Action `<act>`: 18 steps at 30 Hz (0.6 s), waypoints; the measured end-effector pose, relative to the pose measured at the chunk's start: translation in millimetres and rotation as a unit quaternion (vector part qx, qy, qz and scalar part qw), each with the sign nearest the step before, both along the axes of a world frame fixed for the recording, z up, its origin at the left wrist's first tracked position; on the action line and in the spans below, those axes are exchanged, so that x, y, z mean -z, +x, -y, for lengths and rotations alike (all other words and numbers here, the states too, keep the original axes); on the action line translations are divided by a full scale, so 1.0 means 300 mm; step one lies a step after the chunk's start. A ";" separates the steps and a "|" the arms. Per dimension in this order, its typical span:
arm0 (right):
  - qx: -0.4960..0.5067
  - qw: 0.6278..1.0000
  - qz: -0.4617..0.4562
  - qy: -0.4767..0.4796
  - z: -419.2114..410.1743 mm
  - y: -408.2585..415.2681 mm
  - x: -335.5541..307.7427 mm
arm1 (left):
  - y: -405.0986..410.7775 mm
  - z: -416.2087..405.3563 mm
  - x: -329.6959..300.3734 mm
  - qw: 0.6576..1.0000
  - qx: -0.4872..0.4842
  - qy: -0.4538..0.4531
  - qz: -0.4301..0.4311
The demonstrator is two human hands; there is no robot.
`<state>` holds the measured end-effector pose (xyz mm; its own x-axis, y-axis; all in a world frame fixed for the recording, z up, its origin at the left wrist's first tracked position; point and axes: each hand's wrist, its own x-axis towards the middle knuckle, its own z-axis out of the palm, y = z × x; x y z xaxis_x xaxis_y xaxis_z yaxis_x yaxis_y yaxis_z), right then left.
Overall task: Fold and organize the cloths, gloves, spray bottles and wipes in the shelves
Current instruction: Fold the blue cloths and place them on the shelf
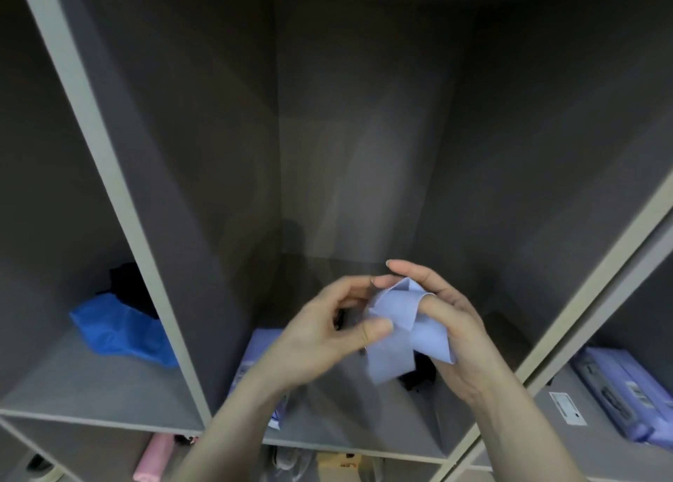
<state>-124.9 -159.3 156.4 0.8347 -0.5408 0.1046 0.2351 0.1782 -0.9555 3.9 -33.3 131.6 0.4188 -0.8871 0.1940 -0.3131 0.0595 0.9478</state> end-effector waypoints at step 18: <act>0.051 0.872 -0.160 -0.459 0.097 -0.054 0.080 | 0.089 -0.015 -0.073 0.989 -0.139 -0.045 -0.032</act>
